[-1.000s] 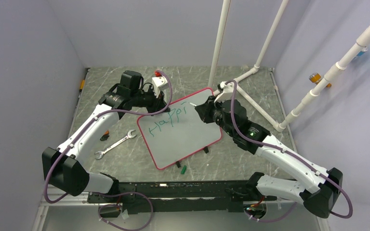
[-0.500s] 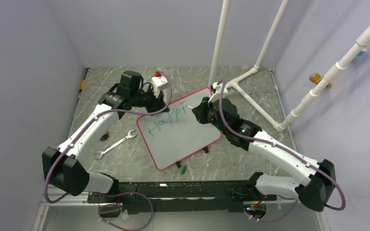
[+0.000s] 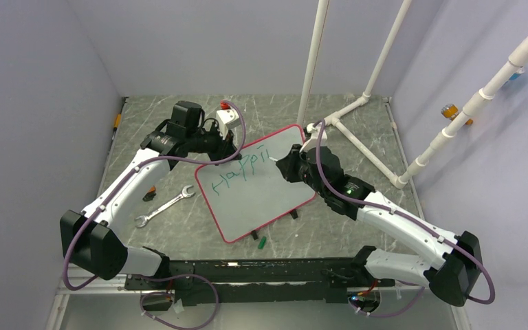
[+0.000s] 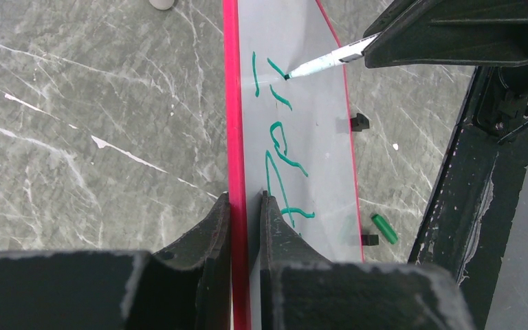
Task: Write a sentence on the whiteboard
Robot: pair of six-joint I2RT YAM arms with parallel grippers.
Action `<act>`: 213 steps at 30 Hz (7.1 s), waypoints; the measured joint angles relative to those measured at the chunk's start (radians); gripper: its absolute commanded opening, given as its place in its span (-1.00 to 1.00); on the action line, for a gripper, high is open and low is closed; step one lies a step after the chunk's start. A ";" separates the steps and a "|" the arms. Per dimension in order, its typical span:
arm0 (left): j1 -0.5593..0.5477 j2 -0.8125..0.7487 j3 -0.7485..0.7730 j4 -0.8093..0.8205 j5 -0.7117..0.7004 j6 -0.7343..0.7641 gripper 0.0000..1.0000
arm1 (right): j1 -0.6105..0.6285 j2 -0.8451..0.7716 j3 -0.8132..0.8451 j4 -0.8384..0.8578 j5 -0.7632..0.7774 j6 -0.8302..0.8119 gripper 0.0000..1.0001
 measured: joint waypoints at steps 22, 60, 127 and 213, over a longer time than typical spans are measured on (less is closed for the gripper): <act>0.000 0.000 0.000 0.000 -0.002 0.000 -1.00 | -0.007 0.060 0.108 -0.063 0.012 -0.028 -1.00; -0.003 0.000 0.000 0.003 0.009 0.000 -1.00 | -0.050 -0.056 0.042 -0.125 -0.025 -0.018 -1.00; -0.001 0.000 0.000 -0.003 0.001 0.000 -1.00 | -0.117 -0.035 -0.005 -0.068 -0.059 -0.006 -1.00; -0.002 0.000 0.000 -0.006 0.001 0.000 -1.00 | -0.175 -0.021 0.015 -0.029 -0.082 -0.057 -1.00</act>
